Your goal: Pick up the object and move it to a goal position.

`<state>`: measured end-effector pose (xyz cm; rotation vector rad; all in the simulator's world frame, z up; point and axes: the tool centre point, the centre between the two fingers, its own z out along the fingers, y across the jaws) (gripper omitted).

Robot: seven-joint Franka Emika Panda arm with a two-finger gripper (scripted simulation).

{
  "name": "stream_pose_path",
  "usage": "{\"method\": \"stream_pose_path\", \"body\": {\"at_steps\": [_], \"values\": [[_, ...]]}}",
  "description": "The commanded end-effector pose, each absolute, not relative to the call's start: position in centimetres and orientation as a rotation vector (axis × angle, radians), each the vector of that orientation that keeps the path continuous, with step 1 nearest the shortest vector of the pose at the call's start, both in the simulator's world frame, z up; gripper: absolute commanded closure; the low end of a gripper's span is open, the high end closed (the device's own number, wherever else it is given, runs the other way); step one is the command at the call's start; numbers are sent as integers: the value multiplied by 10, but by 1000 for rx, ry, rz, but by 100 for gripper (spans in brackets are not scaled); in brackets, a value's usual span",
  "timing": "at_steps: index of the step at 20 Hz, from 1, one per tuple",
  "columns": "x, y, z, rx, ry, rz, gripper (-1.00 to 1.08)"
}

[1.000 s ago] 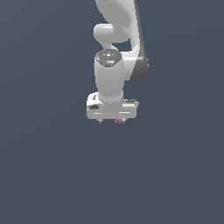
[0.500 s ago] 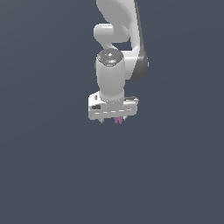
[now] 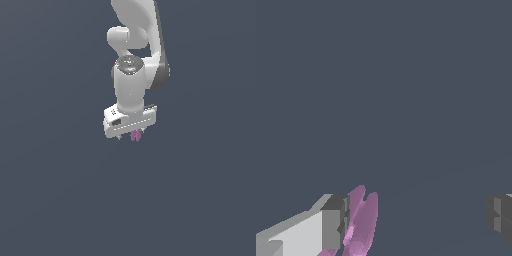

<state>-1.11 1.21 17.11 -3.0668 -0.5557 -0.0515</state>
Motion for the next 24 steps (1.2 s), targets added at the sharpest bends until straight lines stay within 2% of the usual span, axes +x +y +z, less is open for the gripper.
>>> {"method": "stream_pose_path", "body": {"at_steps": [1,24], "values": [[-17,14,169,-3046,-667,-49,-92],[-72,34,154,-2677,-1631,-22,-92]]}}
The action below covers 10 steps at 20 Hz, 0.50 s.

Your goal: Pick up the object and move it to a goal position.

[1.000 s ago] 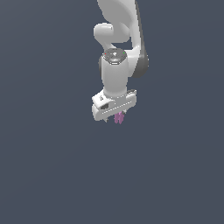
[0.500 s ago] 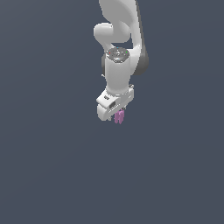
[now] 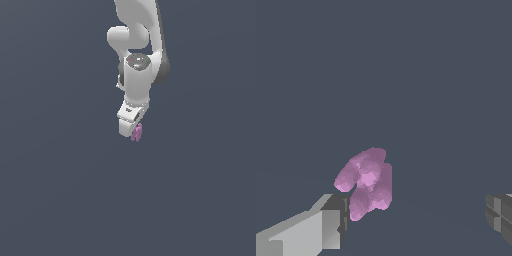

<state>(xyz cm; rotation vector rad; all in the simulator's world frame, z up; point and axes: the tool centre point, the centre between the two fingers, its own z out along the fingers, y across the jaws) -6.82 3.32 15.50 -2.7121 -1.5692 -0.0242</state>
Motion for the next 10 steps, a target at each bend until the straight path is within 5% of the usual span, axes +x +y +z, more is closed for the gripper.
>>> {"method": "stream_pose_path", "body": {"at_steps": [1,10], "values": [[-75,35,153,-2653,-1670,-20,-92],[-94,41,148,-2459,-1952,-7,-92]]}}
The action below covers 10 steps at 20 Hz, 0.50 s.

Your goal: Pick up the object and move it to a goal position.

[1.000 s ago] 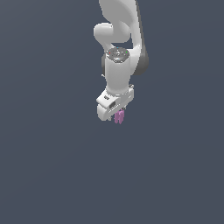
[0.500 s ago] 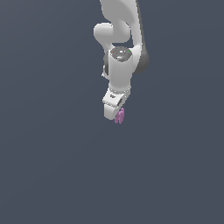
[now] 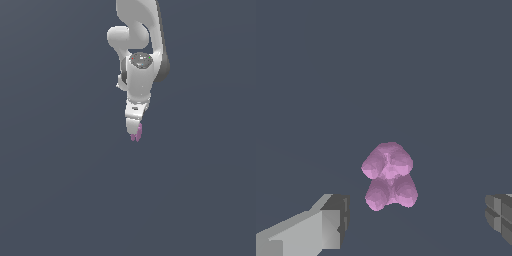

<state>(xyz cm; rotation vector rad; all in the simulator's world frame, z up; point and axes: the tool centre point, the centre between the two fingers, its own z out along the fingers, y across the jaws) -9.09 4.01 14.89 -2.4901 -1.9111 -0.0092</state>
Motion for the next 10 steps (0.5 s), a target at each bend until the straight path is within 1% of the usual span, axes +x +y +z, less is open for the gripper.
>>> {"method": "stream_pose_path", "body": {"at_steps": [1,10], "values": [[-95,41,148,-2443,-1973,-6,-92],[-103,43,146,-2356,-2078,0,-92]]}}
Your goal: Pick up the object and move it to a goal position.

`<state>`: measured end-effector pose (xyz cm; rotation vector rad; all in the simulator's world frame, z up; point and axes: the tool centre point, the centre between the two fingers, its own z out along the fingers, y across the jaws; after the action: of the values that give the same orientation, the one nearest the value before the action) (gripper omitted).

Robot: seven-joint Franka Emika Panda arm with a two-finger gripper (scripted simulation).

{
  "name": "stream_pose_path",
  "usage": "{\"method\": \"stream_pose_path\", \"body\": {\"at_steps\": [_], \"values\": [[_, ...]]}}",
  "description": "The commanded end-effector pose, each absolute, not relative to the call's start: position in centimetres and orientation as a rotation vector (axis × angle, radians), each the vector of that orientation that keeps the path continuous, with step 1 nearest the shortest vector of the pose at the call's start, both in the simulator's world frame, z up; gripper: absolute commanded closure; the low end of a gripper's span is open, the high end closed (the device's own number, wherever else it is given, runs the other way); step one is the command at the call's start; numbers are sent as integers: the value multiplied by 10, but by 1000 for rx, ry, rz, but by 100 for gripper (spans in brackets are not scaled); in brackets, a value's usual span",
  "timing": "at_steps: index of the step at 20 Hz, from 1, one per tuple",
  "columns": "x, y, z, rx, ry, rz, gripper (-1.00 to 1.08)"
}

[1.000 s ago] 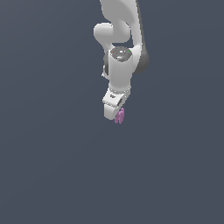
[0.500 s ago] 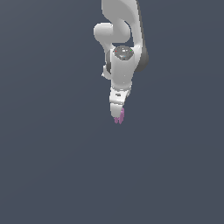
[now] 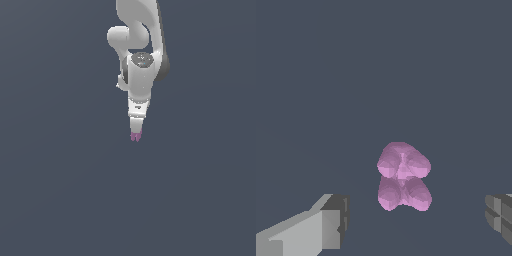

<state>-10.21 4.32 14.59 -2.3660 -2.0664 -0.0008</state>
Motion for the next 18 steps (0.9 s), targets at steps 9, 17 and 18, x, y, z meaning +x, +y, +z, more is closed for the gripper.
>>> {"method": "stream_pose_path", "body": {"at_steps": [9,17,18], "values": [[-103,44,134,-2357,-2077,-1,-92],[-104,44,100,-2353,-2081,-1,-92],[-104,44,98,-2353,-2081,-1,-92]]}}
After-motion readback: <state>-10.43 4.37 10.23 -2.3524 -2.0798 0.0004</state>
